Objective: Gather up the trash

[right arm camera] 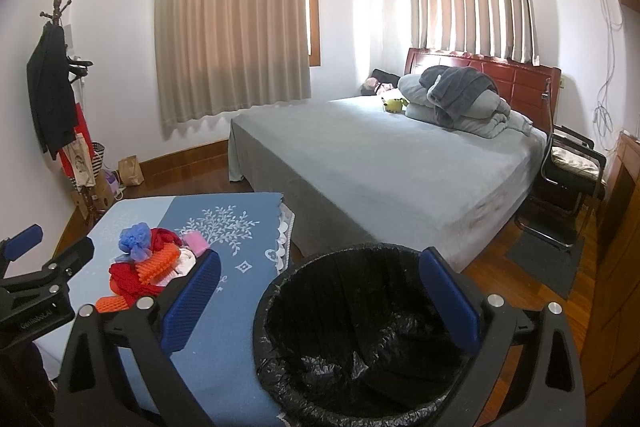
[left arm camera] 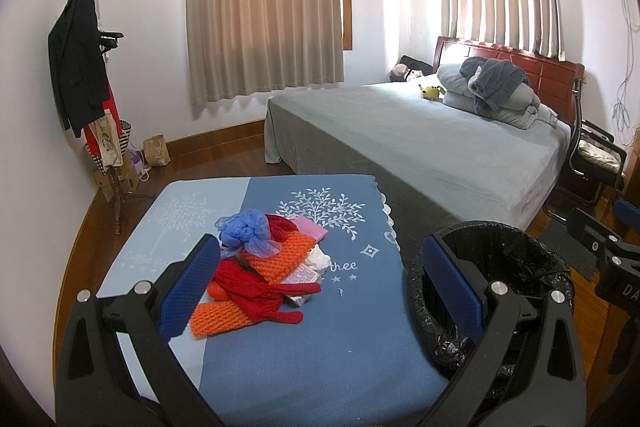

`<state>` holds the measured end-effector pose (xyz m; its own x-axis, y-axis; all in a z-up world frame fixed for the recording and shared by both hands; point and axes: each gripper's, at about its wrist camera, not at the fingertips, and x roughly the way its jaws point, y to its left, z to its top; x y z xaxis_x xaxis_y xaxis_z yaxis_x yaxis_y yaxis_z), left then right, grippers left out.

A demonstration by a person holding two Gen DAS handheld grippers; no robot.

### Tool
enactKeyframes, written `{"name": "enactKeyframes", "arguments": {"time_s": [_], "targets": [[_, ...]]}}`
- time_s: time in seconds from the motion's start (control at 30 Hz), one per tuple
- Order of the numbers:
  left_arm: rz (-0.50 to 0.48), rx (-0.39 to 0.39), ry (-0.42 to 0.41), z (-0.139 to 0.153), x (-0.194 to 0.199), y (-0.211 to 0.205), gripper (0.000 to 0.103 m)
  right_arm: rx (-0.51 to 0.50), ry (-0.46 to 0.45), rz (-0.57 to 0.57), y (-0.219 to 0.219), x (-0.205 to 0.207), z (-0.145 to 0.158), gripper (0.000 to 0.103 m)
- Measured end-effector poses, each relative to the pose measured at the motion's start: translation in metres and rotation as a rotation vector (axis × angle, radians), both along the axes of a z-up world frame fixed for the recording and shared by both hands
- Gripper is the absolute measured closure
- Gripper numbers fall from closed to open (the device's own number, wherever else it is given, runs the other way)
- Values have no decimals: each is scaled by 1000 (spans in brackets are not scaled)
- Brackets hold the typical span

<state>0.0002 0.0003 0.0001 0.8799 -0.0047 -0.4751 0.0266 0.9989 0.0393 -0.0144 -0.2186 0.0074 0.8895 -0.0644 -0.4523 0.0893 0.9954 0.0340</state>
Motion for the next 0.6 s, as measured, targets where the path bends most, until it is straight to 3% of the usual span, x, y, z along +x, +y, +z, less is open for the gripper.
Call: {"name": "enactKeyframes", "arguments": {"time_s": [0.6], "targets": [[1, -1, 0, 0, 0, 0, 5, 2, 3, 2, 3, -7, -4, 6]]}}
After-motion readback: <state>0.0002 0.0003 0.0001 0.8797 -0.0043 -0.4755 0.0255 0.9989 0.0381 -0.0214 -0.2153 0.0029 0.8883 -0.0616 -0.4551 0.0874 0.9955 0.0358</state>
